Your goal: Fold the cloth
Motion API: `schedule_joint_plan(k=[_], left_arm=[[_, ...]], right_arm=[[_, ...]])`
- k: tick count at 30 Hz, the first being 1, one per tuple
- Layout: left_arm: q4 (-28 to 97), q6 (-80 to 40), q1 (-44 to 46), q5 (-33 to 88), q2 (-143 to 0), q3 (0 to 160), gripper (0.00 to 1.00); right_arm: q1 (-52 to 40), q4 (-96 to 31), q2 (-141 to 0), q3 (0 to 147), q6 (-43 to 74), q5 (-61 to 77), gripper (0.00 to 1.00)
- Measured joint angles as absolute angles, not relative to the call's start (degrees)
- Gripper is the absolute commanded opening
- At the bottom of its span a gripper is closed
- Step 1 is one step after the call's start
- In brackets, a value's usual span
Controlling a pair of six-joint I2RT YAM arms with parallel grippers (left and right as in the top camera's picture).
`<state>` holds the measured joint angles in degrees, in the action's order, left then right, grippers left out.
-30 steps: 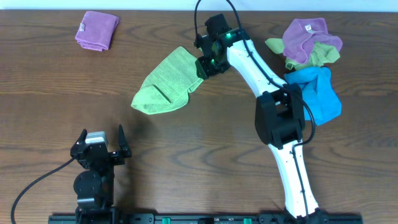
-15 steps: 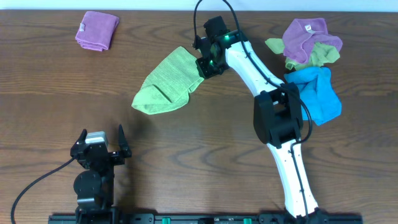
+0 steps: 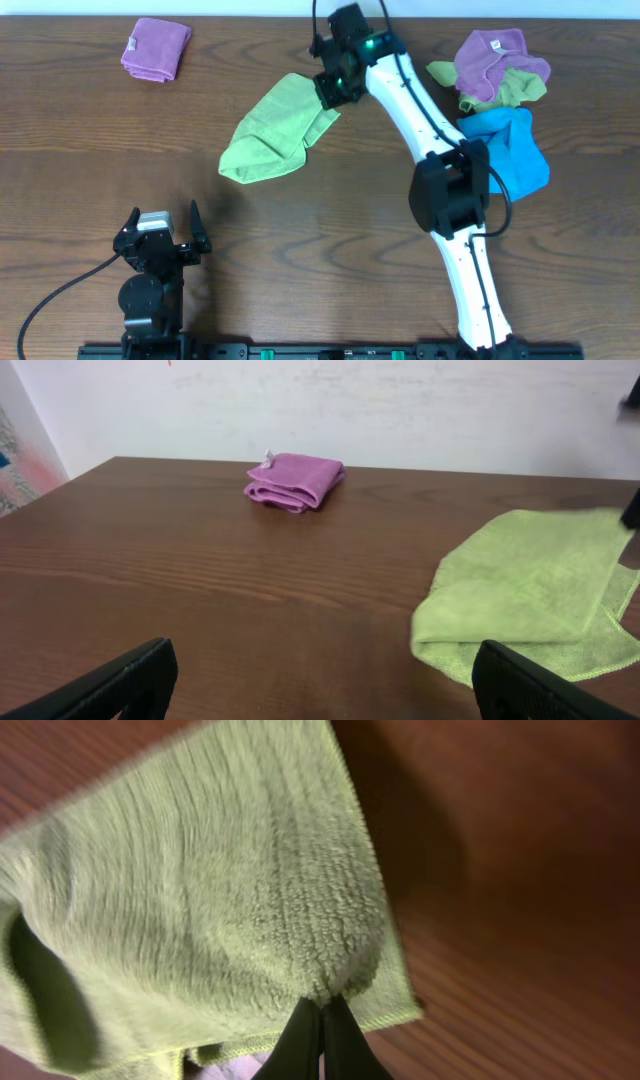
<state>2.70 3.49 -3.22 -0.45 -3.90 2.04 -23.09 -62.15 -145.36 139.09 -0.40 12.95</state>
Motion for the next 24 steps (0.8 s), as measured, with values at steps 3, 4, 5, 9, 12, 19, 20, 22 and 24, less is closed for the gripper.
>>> schedule_joint_plan(k=[3,4,5,9,12,19,20,22,24], left_arm=[[2.72,3.49,-3.22,-0.45,-3.90,2.04,0.95],[2.72,3.46,-3.22,-0.45,-3.90,2.04,0.95],[2.70,3.49,-3.22,-0.45,-3.90,2.04,0.95],[2.72,3.49,-3.22,-0.45,-3.90,2.04,0.95],[2.70,3.49,-3.22,-0.45,-3.90,2.04,0.95],[2.70,3.49,-3.22,-0.43,-3.90,2.04,0.95],[2.70,3.49,-3.22,-0.43,-3.90,2.04,0.95],[2.70,3.49,-3.22,-0.43,-3.90,2.04,0.95],[2.70,3.49,-3.22,-0.45,-3.90,2.04,0.95]], right_arm=[[-22.35,-66.06,-141.99,141.88,-0.43,8.73,0.01],[-21.78,-67.40,-140.20,142.45,-0.43,7.22,0.01],[-20.97,-68.49,-138.10,142.71,-0.43,5.80,0.01],[-17.08,-72.73,-130.26,142.91,-0.43,2.07,0.01],[-13.45,-76.90,-124.05,143.44,-0.45,-1.58,0.01],[-10.74,-79.31,-115.31,143.68,-0.86,-5.50,0.01],[-11.22,-79.22,-115.00,143.74,-1.10,-4.40,0.01],[-12.69,-79.15,-115.04,143.81,-1.50,-1.80,0.01],[-14.90,-79.26,-115.61,143.81,-1.89,2.15,0.01]])
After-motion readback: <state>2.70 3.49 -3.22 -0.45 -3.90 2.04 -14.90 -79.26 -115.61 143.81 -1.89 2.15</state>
